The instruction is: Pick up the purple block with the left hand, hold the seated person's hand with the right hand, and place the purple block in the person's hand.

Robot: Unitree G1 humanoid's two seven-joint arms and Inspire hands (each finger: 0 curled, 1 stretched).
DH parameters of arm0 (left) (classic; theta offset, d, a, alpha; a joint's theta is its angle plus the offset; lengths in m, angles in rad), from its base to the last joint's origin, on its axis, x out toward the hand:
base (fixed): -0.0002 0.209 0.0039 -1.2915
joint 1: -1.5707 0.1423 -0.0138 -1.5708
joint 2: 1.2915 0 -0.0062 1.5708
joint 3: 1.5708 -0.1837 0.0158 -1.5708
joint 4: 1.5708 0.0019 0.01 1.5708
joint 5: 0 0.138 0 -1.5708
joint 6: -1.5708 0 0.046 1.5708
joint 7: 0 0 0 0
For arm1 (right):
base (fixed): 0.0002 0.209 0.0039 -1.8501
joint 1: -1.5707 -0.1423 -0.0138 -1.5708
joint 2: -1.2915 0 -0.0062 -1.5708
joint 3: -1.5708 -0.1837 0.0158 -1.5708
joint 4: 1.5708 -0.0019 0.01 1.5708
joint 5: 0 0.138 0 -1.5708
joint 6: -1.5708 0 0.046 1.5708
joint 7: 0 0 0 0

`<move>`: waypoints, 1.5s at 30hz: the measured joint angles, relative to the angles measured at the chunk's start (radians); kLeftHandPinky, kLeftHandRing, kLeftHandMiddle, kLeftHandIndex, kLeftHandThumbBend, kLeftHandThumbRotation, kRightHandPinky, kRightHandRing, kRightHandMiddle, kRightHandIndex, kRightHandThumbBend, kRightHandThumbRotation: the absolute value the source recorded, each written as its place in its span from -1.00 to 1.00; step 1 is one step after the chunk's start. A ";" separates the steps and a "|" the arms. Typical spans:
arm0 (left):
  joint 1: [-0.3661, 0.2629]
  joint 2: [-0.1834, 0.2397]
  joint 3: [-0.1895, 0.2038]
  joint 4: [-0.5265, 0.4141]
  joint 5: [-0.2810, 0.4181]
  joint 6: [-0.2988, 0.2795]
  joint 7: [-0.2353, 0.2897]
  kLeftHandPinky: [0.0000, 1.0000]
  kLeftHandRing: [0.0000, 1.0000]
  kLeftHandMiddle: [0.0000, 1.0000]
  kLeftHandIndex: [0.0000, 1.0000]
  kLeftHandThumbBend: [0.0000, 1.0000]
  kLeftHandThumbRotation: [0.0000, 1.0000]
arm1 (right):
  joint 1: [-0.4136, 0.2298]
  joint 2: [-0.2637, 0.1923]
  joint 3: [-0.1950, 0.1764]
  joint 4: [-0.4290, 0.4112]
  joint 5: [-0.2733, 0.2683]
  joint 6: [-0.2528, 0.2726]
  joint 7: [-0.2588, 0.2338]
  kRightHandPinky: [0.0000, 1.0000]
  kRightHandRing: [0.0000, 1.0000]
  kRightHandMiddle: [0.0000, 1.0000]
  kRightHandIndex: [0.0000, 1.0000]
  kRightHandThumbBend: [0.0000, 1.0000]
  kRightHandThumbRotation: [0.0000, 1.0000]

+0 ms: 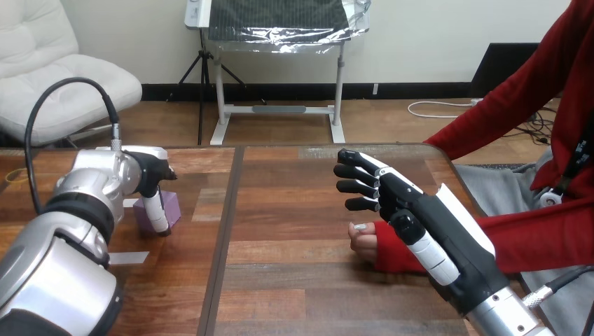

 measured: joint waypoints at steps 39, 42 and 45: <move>0.025 -0.002 -0.029 0.008 0.039 0.027 0.076 0.30 0.77 0.82 0.65 0.50 -1.00 | 0.000 -0.001 0.000 0.000 0.000 -0.003 0.007 0.59 0.70 0.76 0.81 1.00 1.00; 0.025 -0.002 -0.029 0.008 0.039 0.028 0.074 0.23 0.75 0.80 0.63 0.52 -1.00 | 0.000 -0.001 0.000 0.000 0.000 -0.003 0.007 0.59 0.70 0.76 0.80 1.00 1.00; 0.025 -0.002 -0.029 0.008 0.039 0.030 0.074 0.21 0.75 0.80 0.62 0.53 -1.00 | 0.000 -0.001 0.000 0.000 0.000 -0.003 0.007 0.59 0.70 0.76 0.80 1.00 1.00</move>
